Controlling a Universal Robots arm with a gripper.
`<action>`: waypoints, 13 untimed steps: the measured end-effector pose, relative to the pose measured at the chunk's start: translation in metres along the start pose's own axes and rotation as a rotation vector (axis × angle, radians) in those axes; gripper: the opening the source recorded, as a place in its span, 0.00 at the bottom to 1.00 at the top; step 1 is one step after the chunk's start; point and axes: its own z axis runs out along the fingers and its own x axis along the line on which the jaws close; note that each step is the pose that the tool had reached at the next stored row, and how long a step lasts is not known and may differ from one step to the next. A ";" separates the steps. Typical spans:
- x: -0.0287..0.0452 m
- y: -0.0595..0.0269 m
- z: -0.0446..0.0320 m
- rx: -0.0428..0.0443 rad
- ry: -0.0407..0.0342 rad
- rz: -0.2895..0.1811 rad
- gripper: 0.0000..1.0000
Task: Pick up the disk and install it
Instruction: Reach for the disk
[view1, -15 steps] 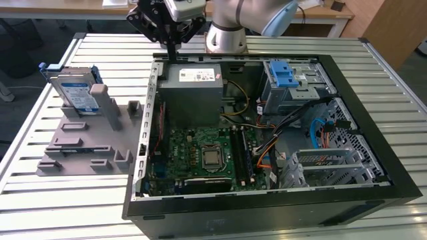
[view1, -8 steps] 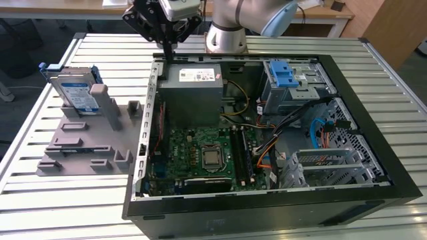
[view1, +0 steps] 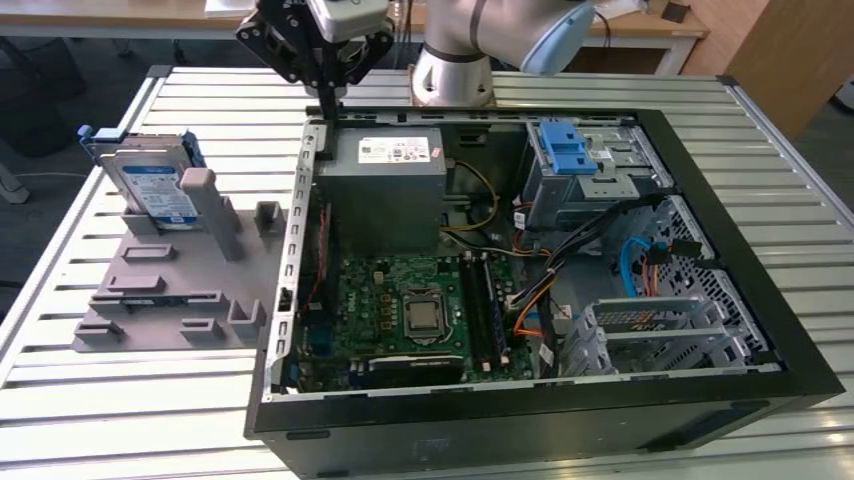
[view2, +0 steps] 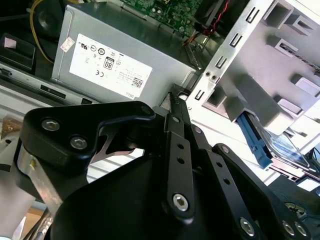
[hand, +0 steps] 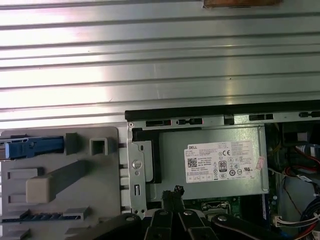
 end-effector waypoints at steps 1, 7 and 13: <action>0.0009 0.0002 0.0001 0.0000 0.0000 0.000 0.11; 0.0067 0.0009 0.0005 0.0001 0.0003 0.000 0.11; 0.0122 0.0018 0.0009 0.0001 0.0005 0.000 0.11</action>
